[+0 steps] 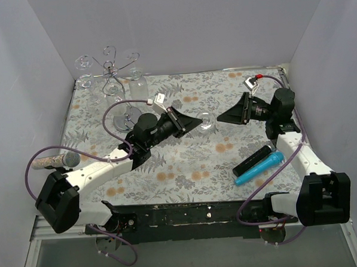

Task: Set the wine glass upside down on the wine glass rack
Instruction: Turn the wine glass upside down at the wine rack.

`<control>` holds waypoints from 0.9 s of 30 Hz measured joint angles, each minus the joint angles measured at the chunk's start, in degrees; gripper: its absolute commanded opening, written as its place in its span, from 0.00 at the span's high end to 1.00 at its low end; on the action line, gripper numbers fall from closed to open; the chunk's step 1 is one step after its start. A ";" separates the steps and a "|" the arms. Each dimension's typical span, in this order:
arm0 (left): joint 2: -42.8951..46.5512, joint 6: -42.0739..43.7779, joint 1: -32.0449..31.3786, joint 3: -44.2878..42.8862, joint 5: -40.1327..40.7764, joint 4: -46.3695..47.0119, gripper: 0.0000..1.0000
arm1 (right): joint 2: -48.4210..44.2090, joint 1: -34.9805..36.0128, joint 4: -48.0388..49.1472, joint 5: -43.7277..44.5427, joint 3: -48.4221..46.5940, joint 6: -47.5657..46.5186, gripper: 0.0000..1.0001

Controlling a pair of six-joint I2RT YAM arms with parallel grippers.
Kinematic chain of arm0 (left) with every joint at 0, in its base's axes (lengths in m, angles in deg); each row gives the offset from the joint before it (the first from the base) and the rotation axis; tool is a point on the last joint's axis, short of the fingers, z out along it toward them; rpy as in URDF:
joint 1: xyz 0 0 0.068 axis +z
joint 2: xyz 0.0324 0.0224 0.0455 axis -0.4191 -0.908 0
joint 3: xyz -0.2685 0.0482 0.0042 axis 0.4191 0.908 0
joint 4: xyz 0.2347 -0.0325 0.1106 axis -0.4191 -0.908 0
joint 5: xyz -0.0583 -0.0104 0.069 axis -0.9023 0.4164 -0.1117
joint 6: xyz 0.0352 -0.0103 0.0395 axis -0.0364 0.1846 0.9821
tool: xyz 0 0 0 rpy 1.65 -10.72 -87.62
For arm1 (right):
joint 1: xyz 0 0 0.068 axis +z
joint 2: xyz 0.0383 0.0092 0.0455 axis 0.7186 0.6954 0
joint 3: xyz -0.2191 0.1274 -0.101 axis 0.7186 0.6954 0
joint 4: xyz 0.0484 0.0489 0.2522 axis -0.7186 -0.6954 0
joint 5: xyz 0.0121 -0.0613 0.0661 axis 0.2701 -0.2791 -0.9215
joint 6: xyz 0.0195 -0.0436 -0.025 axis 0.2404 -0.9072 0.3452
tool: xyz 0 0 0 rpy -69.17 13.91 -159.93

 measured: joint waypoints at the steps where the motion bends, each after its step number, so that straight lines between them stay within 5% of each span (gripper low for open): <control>1: 1.49 0.07 0.00 0.66 0.04 -0.44 1.00 | -0.50 0.00 0.00 -0.42 0.00 -0.79 0.23; 13: 12.55 2.40 0.07 2.01 0.85 -6.05 1.00 | -3.39 -0.74 -2.47 -7.74 -0.57 -12.92 0.21; 27: 16.33 8.39 0.50 -0.28 0.81 -16.98 1.00 | -7.93 -5.84 -34.75 -7.52 -13.79 -46.49 0.21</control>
